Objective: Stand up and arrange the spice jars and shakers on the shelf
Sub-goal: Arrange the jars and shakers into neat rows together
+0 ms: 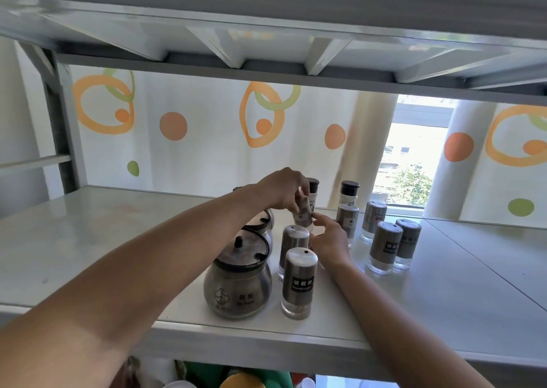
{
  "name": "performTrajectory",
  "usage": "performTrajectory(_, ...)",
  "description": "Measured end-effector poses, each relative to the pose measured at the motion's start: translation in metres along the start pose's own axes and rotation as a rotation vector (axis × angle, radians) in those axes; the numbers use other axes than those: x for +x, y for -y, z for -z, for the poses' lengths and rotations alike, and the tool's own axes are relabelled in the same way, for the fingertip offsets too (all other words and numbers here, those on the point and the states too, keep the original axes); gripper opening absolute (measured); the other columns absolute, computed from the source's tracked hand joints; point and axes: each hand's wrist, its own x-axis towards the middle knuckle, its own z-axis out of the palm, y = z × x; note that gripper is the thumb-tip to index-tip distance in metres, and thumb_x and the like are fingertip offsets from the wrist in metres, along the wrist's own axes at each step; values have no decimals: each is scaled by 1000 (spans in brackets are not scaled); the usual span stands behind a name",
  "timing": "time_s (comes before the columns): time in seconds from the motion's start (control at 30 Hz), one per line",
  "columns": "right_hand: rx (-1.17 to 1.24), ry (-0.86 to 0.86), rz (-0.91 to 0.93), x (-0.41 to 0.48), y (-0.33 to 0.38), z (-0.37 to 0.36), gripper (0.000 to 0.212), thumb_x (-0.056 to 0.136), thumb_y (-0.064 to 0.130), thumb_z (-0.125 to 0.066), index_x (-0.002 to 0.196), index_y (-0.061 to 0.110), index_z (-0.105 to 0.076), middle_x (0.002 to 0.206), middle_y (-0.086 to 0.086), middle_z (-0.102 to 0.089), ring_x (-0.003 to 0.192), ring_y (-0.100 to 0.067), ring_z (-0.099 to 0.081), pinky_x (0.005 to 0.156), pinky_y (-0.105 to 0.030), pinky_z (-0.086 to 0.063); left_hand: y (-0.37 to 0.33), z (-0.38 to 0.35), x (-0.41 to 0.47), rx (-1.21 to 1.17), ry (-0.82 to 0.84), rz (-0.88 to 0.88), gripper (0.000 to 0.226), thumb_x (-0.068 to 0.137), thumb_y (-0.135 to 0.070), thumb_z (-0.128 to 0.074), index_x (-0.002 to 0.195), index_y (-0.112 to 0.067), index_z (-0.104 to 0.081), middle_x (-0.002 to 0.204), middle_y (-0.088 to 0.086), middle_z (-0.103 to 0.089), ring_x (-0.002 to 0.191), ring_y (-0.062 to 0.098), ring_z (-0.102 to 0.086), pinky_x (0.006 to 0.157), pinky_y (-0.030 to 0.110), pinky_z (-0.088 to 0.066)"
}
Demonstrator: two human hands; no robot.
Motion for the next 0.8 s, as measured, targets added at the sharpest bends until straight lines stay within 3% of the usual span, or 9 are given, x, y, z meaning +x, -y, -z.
performTrajectory(0.1, 7, 6, 3, 3, 0, -2, 52, 80, 12, -70, 129, 15, -52, 126, -5, -61, 113, -19, -57, 84, -18, -38, 3, -2, 1, 16, 4, -8, 43, 70, -8, -78, 112, -14, -69, 104, 6, -71, 96, 22, -66, 87, 34, -53)
performTrajectory(0.3, -74, -47, 62, 12, -2, -8, 45, 80, 17, -68, 123, 16, -53, 119, -3, -65, 107, -22, -61, 82, -26, -44, 4, -1, 2, 38, 8, -21, 24, 71, -8, -75, 95, -10, -73, 95, 10, -72, 95, 26, -66, 86, 42, -54)
performTrajectory(0.47, -134, -44, 112, 19, -3, -11, 34, 82, 19, -66, 116, 14, -62, 112, -4, -64, 100, -19, -59, 83, -27, -44, 5, -3, -1, 57, -2, -33, 31, 72, -7, -75, 103, -11, -73, 101, 9, -71, 97, 25, -64, 88, 40, -53)
performTrajectory(0.6, -39, 37, 123, 15, -2, -9, 28, 81, 16, -68, 110, 19, -67, 103, 1, -65, 88, -14, -57, 77, -24, -42, 8, 1, -7, 67, 10, -33, 33, 73, -3, -72, 105, -10, -72, 105, 11, -71, 98, 27, -64, 88, 39, -53)
performTrajectory(0.7, 68, 153, 129, 9, 2, -4, 28, 80, 11, -69, 107, 20, -68, 96, 4, -67, 80, -11, -58, 66, -19, -44, 8, 7, -14, 80, 26, -25, 26, 76, 3, -60, 97, -8, -74, 93, 14, -72, 80, 26, -58, 74, 34, -50)
performTrajectory(0.8, 80, 256, 168, 3, 5, -2, 27, 76, 13, -73, 101, 23, -71, 92, 5, -68, 80, -12, -59, 67, -19, -44, 4, 12, -26, 110, 53, 9, 40, 75, 11, -48, 98, -9, -74, 81, 9, -65, 73, 22, -51, 63, 30, -41)
